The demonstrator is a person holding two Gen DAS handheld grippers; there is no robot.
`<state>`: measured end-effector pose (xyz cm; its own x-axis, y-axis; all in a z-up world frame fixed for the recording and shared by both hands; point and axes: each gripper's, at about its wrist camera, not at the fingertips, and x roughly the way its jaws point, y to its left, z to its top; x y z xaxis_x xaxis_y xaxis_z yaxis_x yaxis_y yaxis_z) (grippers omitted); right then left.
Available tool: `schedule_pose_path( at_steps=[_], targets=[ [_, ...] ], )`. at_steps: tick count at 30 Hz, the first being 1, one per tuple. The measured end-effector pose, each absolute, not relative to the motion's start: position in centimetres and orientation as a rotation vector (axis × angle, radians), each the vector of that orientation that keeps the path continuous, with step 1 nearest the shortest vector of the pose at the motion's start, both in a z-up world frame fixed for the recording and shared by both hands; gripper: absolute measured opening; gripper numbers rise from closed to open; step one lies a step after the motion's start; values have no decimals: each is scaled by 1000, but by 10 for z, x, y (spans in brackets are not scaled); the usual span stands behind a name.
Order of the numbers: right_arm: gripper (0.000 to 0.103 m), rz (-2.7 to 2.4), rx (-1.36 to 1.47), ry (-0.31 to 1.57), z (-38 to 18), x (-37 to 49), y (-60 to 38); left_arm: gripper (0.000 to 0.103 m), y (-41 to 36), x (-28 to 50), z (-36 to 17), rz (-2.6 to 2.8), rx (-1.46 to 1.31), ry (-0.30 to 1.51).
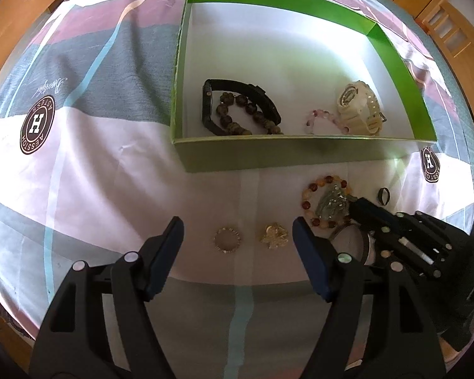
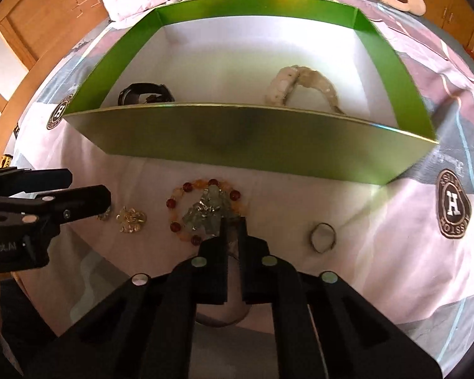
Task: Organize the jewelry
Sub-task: 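Grasp the red-amber bead bracelet with the right tool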
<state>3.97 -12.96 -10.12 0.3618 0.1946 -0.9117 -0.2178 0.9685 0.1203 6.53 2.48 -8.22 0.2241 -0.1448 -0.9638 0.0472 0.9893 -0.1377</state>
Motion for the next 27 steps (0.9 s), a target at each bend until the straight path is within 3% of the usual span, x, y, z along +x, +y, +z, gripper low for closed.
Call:
schedule_pose_path(
  at_steps=[5,7,12,21,25,27],
  targets=[
    [4,254,46,1135,-80,36,-149,74,22,66,-83,-136,-78,1341],
    [3,259,70,1107,-68,33,-157,81,20,66,-83,-136,-74,1340],
    [3,266,113,1075,-46,31,-167,81,17,67,-84,-139,-63,1339],
    [4,243,30,1209,-99,45,-149,81,6,68,-88,-143,-45,1348],
    [16,219,-3,1218,-110,49,-142,81,6,68,-88,-143,-44,1350],
    [16,216,-11,1210,-113,50,-140,82,7,69,-88,-141,-47,1350]
  ],
)
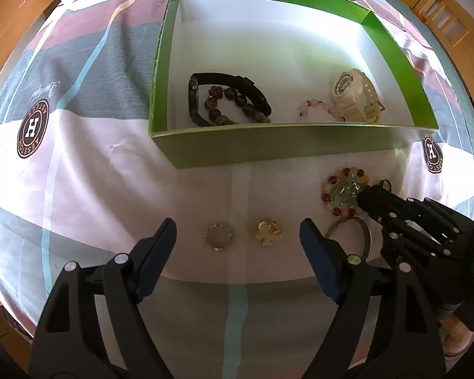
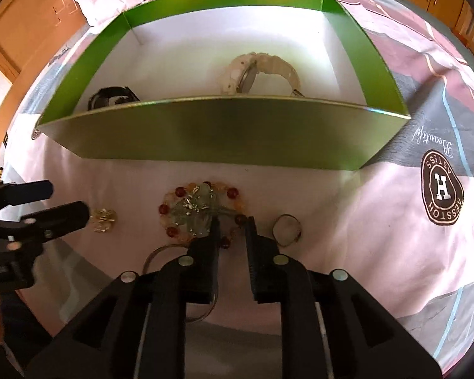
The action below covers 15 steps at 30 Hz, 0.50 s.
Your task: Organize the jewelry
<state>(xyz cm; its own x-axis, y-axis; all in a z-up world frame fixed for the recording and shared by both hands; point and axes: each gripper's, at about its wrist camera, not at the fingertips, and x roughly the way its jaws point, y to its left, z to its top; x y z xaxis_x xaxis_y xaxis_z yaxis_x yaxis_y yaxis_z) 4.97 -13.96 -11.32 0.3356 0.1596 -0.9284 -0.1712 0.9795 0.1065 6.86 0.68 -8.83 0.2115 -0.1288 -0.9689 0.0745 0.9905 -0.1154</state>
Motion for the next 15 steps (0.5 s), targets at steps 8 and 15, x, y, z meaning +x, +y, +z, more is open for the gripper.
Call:
schedule_pose_path(
  at_steps=[8,15],
  targets=[
    [7,238,59,1167,-95,42,-146,82,11,66,-87,-140,-51,1351],
    [7,275,140,1059,-50,30,-166,82,9,62,-89,-161,-49,1365]
  ],
)
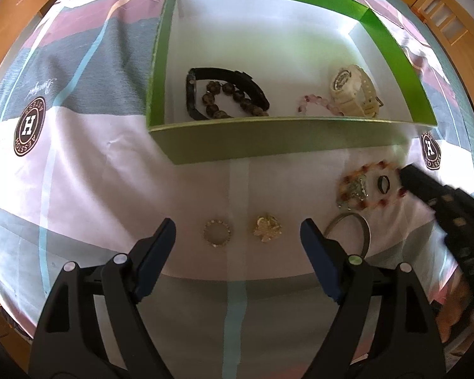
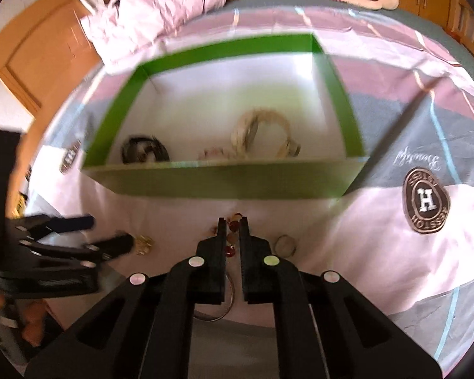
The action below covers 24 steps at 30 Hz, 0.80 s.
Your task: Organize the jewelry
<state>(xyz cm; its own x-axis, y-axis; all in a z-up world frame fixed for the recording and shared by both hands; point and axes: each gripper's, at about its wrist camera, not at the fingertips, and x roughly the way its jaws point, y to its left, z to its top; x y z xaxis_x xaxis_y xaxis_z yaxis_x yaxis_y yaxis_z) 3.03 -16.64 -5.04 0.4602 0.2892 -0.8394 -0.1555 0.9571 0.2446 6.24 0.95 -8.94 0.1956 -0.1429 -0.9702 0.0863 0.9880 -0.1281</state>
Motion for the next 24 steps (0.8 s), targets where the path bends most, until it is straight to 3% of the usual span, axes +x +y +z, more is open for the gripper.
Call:
schedule_pose_path(
  at_steps=[7,17,19,21,24],
  targets=[
    [7,340,208,993,-30,26,-181,82,-2,60,-94,-187,-38,1379],
    [8,75,74,1118,-57,36,-200,82,-8,60,-95,-204,-23,1376],
    [11,41,80,1137,-64,37,-206,82,-6,61,-94,-205,-36,1375],
    [25,28,102,1145,-67,37,-210,82,-4,60,-93,-210,-46,1374],
    [27,61,133,1140,-67,36,-210,82,-6,60,-92,-218,-47,1372]
  ],
)
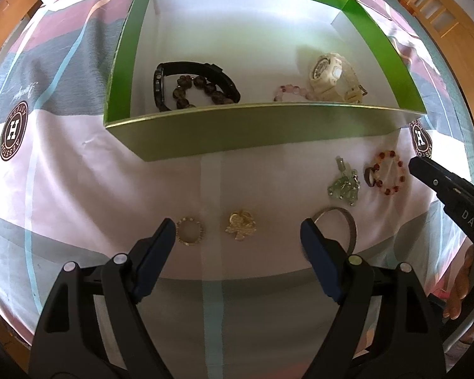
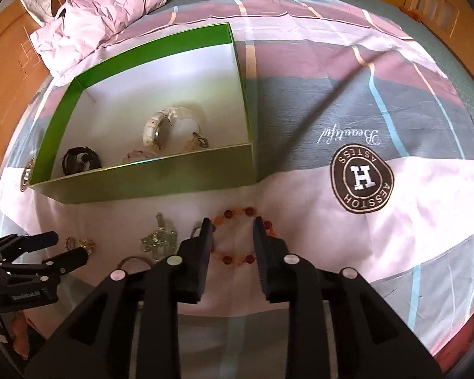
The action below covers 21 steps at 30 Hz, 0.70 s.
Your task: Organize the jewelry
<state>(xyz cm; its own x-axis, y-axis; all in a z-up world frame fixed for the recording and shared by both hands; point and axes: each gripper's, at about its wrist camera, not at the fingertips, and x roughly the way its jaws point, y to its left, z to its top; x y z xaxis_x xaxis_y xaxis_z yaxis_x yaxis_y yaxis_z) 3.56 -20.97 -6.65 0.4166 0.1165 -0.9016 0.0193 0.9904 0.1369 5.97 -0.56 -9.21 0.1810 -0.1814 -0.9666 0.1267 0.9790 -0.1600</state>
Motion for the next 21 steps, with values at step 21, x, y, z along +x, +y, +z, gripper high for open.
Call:
schedule_pose_path(
  at_steps=[21],
  targets=[
    [27,242,103,1235,-101,38,-150,65,-12,61,-110,-221,-43,1416]
  ],
)
